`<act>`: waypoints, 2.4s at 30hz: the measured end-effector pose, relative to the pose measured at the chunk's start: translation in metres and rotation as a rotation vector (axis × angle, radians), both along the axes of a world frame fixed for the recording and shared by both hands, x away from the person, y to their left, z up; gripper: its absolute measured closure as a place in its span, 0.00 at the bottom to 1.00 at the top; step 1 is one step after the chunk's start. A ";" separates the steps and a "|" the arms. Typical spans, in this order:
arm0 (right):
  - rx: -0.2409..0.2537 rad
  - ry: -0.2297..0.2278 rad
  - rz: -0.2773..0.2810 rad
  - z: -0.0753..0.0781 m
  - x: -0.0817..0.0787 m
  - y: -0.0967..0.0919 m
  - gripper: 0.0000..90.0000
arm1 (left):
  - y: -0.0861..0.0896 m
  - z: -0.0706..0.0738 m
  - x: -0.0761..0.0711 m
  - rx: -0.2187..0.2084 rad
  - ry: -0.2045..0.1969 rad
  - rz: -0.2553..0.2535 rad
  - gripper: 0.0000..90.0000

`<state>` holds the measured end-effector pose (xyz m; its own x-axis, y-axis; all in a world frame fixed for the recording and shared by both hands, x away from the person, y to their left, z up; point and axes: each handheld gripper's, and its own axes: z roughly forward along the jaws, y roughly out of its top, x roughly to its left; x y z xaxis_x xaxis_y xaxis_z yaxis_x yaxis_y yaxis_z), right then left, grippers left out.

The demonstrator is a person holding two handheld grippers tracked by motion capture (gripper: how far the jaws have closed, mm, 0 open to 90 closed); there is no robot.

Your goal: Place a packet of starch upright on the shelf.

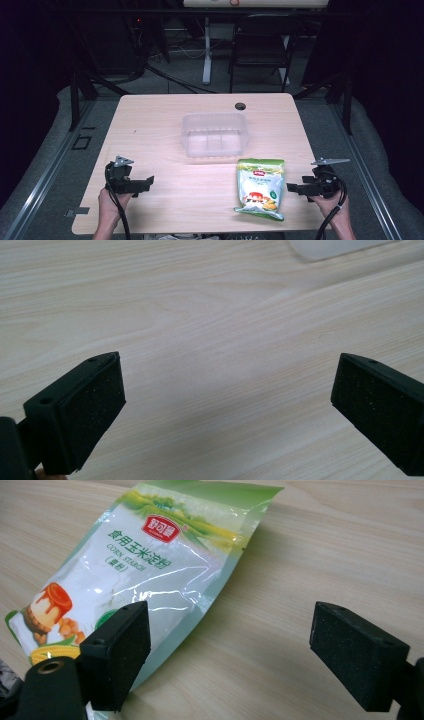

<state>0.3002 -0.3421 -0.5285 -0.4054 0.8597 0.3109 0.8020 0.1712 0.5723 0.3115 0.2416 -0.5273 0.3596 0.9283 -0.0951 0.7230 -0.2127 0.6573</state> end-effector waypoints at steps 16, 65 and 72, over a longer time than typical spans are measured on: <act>-0.003 0.017 0.044 0.000 0.022 0.016 0.22 | -0.002 0.001 -0.001 0.028 -0.007 -0.023 0.01; 0.105 0.119 0.046 -0.025 0.073 0.032 0.90 | 0.003 0.000 -0.001 0.034 0.008 -0.021 0.05; 0.163 0.121 0.056 -0.018 0.067 0.031 1.00 | 0.002 0.000 -0.001 0.032 0.004 -0.033 0.07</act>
<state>0.3669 -0.3113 -0.5460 -0.4024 0.7711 0.4933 0.8584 0.1306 0.4961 0.3103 0.2439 -0.5269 0.3898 0.9185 -0.0666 0.7178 -0.2577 0.6468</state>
